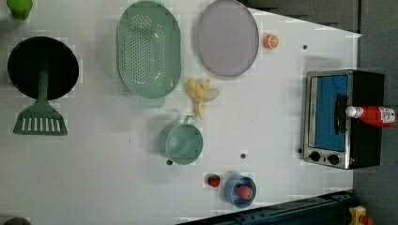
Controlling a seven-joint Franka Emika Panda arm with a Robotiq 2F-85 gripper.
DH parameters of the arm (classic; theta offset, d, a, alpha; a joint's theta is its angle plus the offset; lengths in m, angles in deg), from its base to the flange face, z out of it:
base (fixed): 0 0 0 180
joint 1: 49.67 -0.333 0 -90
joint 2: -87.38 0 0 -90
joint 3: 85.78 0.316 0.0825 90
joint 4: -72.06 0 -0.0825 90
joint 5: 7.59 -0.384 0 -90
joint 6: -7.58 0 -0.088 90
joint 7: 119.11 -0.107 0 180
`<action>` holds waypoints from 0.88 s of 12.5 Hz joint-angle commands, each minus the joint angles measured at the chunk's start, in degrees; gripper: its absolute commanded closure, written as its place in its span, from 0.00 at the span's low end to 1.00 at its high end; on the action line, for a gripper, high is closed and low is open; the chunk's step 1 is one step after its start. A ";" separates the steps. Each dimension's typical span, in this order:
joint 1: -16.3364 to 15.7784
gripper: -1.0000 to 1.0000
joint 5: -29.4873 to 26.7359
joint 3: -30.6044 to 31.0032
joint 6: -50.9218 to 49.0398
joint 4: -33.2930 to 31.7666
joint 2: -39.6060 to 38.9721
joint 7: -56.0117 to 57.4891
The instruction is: Pick Ketchup from oven and place it on table.
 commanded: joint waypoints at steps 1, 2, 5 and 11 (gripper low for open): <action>3.78 0.00 0.07 -4.40 -0.80 -1.87 -4.77 -1.47; 4.25 0.00 0.07 -6.48 0.51 -1.86 -5.62 -1.48; 5.18 0.00 0.07 -13.20 7.78 -1.78 -9.18 -1.47; 5.59 0.00 0.01 -24.30 20.18 -0.90 -20.94 -1.47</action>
